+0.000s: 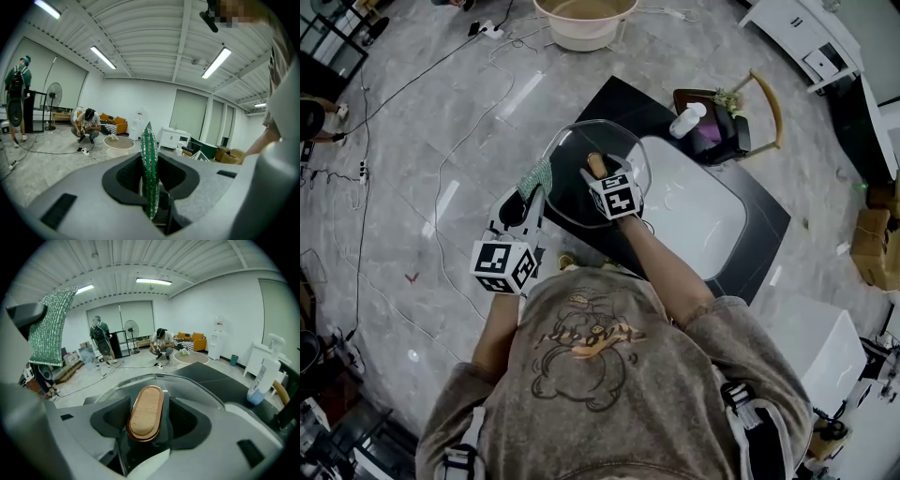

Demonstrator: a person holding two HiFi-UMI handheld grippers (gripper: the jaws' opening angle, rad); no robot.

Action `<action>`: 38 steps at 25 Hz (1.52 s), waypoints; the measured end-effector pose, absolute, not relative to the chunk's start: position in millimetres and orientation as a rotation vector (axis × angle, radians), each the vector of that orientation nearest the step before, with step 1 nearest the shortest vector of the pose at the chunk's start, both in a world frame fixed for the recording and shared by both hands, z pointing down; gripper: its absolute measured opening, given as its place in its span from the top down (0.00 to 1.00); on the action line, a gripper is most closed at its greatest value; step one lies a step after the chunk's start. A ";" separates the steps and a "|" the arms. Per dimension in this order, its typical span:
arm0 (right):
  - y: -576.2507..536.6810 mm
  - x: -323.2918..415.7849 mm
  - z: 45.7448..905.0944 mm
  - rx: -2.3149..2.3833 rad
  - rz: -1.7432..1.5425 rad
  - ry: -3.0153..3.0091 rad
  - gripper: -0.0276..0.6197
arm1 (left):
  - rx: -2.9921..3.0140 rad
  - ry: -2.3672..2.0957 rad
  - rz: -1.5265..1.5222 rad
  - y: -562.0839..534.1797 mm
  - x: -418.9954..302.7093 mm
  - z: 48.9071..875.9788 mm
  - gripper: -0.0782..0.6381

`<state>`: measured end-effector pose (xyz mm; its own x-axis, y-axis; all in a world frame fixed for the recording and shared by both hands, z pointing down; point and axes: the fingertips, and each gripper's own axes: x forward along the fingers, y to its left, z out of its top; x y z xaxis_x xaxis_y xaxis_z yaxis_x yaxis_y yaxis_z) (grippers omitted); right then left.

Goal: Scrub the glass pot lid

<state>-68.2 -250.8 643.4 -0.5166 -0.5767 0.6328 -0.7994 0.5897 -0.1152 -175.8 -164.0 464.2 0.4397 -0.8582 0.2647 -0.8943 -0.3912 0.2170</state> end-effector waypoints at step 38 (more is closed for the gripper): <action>-205.0 -14.3 545.6 1.252 0.507 -2.365 0.68 | 2.375 -1.548 0.054 -157.6 -188.8 437.7 0.77</action>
